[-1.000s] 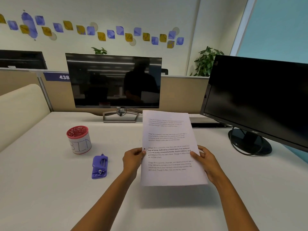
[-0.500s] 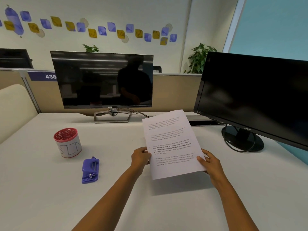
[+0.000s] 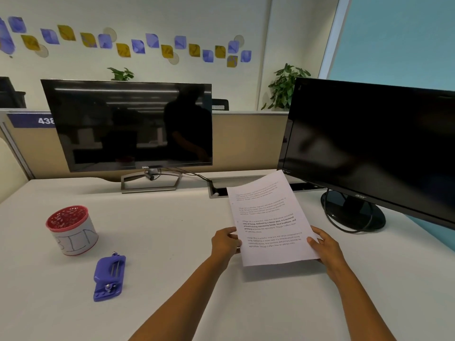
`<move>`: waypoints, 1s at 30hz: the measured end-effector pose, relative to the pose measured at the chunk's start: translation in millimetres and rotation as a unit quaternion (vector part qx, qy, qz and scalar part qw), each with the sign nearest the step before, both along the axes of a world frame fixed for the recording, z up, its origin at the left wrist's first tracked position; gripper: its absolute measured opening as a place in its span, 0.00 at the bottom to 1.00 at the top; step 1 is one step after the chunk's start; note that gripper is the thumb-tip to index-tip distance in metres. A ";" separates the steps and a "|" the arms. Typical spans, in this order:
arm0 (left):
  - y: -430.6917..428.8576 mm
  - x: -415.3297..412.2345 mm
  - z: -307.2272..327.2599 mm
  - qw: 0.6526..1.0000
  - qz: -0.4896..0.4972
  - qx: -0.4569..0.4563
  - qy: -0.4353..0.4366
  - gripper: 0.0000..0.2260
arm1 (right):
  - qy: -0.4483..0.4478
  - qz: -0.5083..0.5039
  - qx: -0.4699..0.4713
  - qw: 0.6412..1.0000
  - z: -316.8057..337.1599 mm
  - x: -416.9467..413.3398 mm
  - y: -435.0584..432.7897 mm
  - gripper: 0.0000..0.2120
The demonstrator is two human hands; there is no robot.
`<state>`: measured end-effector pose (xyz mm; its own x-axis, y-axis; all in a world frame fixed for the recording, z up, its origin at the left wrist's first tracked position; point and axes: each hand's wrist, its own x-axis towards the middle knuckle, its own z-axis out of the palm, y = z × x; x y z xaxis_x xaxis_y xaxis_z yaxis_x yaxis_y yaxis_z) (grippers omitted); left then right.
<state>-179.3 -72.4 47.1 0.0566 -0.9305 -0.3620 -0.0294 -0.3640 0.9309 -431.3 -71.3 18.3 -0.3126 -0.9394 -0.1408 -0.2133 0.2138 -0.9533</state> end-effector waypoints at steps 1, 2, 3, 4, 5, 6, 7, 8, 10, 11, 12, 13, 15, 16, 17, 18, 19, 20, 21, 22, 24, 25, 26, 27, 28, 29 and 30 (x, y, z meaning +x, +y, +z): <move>-4.0 -5.1 -1.6 1.000 -0.001 0.000 -0.005 0.20 | 0.006 -0.002 0.005 1.000 -1.0 -3.6 -2.8 0.20; -7.7 -10.2 -2.7 1.000 -0.002 -0.001 -0.008 0.20 | 0.013 -0.005 0.010 1.000 -2.0 -7.2 -5.5 0.20; -11.4 -15.1 -3.5 1.000 -0.003 -0.002 -0.011 0.20 | 0.020 -0.009 0.014 1.000 -2.8 -10.8 -8.3 0.20; -14.5 -19.6 -4.2 1.000 -0.005 -0.003 -0.014 0.20 | 0.027 -0.014 0.016 0.999 -3.5 -14.2 -10.5 0.20; -17.2 -24.1 -4.6 1.000 -0.007 -0.004 -0.016 0.20 | 0.033 -0.018 0.018 0.999 -4.5 -17.9 -12.7 0.19; -19.5 -28.4 -5.2 1.000 -0.009 -0.006 -0.018 0.20 | 0.039 -0.022 0.020 0.999 -5.4 -21.7 -14.4 0.19; -21.3 -32.6 -5.9 1.000 -0.010 -0.007 -0.020 0.20 | 0.046 -0.025 0.022 0.998 -6.5 -25.6 -16.2 0.19; -22.5 -36.5 -6.8 1.000 -0.013 -0.009 -0.024 0.20 | 0.054 -0.027 0.025 0.998 -7.4 -29.6 -17.5 0.19; -23.9 -43.7 -10.2 0.999 -0.020 -0.012 -0.033 0.20 | 0.066 -0.035 0.033 0.997 -9.1 -37.1 -19.6 0.19; -23.9 -47.0 -11.9 0.999 -0.023 -0.014 -0.035 0.20 | 0.073 -0.039 0.037 0.996 -10.1 -40.6 -20.3 0.18; -24.2 -50.6 -14.0 0.999 -0.026 -0.014 -0.038 0.20 | 0.082 -0.043 0.040 0.995 -11.2 -44.0 -21.2 0.18; -24.4 -53.7 -15.8 0.999 -0.028 -0.014 -0.042 0.20 | 0.091 -0.046 0.043 0.994 -12.5 -47.2 -21.5 0.18; -24.6 -60.1 -18.4 0.998 -0.033 -0.015 -0.046 0.20 | 0.109 -0.047 0.047 0.992 -15.6 -52.9 -21.5 0.18; -24.1 -63.3 -18.8 0.998 -0.037 -0.016 -0.049 0.20 | 0.120 -0.046 0.050 0.990 -17.4 -55.3 -21.1 0.18; -24.0 -66.1 -19.3 0.997 -0.041 -0.019 -0.057 0.20 | 0.130 -0.047 0.052 0.989 -18.8 -57.1 -20.7 0.18; -23.7 -68.8 -20.2 0.997 -0.045 -0.022 -0.066 0.21 | 0.139 -0.049 0.054 0.988 -20.2 -58.7 -20.5 0.18; -23.6 -71.4 -21.2 0.996 -0.048 -0.027 -0.074 0.20 | 0.148 -0.052 0.056 0.986 -21.5 -60.1 -20.8 0.18; -23.0 -73.8 -22.0 0.995 -0.049 -0.030 -0.080 0.20 | 0.154 -0.054 0.058 0.985 -22.1 -61.0 -20.9 0.18; -22.5 -75.8 -22.7 0.995 -0.049 -0.034 -0.085 0.20 | 0.160 -0.054 0.059 0.984 -22.3 -61.2 -21.0 0.18; -21.9 -77.7 -23.4 0.994 -0.050 -0.037 -0.090 0.19 | 0.165 -0.054 0.060 0.983 -21.9 -60.8 -20.8 0.18; -21.0 -80.3 -24.6 0.993 -0.053 -0.046 -0.100 0.17 | 0.177 -0.054 0.059 0.981 -20.9 -60.3 -20.4 0.19; -20.6 -81.2 -25.1 0.991 -0.056 -0.051 -0.107 0.16 | 0.184 -0.054 0.057 0.980 -20.7 -60.2 -20.2 0.19; -20.2 -81.7 -25.5 0.990 -0.060 -0.057 -0.115 0.15 | 0.192 -0.054 0.057 0.978 -21.0 -60.7 -20.0 0.19; -20.4 -82.2 -26.8 0.988 -0.065 -0.065 -0.125 0.15 | 0.202 -0.056 0.059 0.976 -22.1 -61.6 -20.3 0.19; -20.8 -82.3 -28.5 0.986 -0.071 -0.072 -0.136 0.15 | 0.215 -0.059 0.060 0.973 -24.0 -62.8 -20.7 0.19; -21.0 -82.3 -30.1 0.983 -0.076 -0.080 -0.146 0.15 | 0.229 -0.060 0.061 0.970 -26.8 -64.1 -21.3 0.19; -20.9 -82.4 -31.3 0.981 -0.081 -0.087 -0.154 0.15 | 0.244 -0.062 0.060 0.966 -29.9 -65.2 -21.8 0.20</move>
<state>-261.7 -93.3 15.8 -0.0162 -0.9823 -0.1865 -0.3633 -0.1680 0.9164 -496.6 -93.0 -11.6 -0.4776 -0.8769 -0.0538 -0.5970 0.3689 -0.7124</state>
